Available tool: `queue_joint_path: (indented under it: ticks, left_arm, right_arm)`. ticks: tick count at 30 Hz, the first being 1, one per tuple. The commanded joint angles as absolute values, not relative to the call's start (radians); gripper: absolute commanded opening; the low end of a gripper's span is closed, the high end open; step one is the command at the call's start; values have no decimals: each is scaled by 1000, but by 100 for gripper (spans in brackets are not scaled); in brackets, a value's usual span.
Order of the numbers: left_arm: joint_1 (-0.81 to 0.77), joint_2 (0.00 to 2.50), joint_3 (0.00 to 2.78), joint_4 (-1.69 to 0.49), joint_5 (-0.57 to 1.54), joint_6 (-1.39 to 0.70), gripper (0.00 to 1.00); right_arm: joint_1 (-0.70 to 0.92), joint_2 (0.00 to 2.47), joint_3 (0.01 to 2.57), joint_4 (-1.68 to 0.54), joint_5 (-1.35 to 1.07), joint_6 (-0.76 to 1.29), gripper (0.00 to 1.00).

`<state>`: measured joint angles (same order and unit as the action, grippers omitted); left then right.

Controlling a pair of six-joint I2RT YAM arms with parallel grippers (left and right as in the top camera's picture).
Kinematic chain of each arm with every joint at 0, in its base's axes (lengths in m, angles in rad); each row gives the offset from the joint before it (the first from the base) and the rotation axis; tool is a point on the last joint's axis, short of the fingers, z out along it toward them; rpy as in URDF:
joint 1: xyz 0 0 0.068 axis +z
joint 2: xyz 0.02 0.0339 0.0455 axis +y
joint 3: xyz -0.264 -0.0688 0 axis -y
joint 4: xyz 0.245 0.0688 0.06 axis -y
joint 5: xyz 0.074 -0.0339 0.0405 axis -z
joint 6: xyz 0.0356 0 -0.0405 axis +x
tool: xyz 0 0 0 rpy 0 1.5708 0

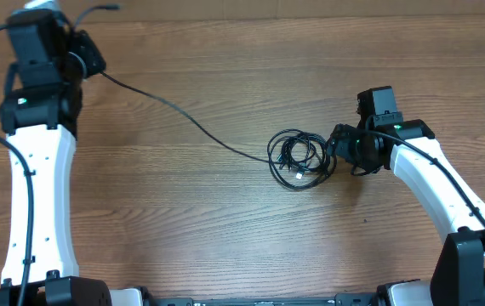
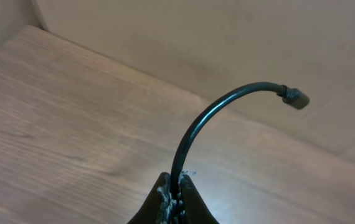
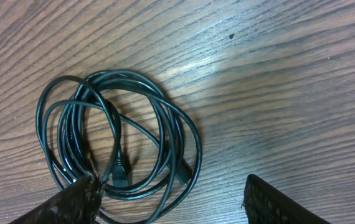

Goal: Untangle cables

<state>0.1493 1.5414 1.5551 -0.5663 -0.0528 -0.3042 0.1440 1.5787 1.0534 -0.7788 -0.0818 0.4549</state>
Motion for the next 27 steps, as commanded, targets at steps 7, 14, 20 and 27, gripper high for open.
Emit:
queue_joint_path:
  ticks: [7, 14, 20, 27]
  left_arm:
    - [128, 1541, 1561, -596, 203, -337, 46]
    - [45, 1543, 1560, -686, 307, -336, 61]
    - [-117, 1574, 1559, -736, 304, -252, 61]
    - [-279, 1690, 1559, -795, 305, -232, 62]
  right_arm:
    - [143, 1573, 1052, -783, -92, 436, 72]
    - [143, 1573, 1052, -784, -91, 436, 75]
    - [140, 1573, 1061, -829, -89, 436, 75]
    - [93, 1570, 1173, -966, -88, 436, 77]
